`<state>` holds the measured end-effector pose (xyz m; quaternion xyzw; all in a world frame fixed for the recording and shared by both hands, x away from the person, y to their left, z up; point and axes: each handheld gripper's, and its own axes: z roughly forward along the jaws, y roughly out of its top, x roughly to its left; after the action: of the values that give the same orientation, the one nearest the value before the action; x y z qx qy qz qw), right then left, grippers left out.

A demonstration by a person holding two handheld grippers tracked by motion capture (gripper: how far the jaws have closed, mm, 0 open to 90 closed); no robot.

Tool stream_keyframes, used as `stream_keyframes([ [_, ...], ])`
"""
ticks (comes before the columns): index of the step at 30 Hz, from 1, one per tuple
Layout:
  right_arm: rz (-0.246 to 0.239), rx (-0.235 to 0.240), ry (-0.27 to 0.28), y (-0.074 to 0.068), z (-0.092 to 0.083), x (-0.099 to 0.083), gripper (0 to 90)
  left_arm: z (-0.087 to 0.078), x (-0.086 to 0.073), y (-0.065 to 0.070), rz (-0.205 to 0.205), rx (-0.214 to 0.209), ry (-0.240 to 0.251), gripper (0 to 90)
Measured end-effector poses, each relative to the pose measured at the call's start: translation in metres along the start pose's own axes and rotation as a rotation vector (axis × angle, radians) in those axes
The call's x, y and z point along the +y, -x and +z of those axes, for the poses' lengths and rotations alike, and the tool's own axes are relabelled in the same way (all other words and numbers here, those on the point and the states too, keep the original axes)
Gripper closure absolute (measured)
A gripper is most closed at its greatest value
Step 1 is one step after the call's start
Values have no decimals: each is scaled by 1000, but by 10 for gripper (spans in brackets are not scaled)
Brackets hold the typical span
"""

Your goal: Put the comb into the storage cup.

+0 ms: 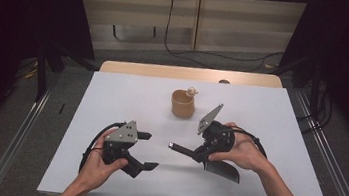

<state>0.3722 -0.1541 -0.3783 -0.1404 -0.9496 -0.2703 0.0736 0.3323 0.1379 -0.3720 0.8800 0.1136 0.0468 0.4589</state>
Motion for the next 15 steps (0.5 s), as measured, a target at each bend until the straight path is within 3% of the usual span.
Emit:
stream_keyframes([
  [15, -48, 21, -46, -7, 17, 11, 726, 21, 9, 7, 92, -72, -131, 50],
])
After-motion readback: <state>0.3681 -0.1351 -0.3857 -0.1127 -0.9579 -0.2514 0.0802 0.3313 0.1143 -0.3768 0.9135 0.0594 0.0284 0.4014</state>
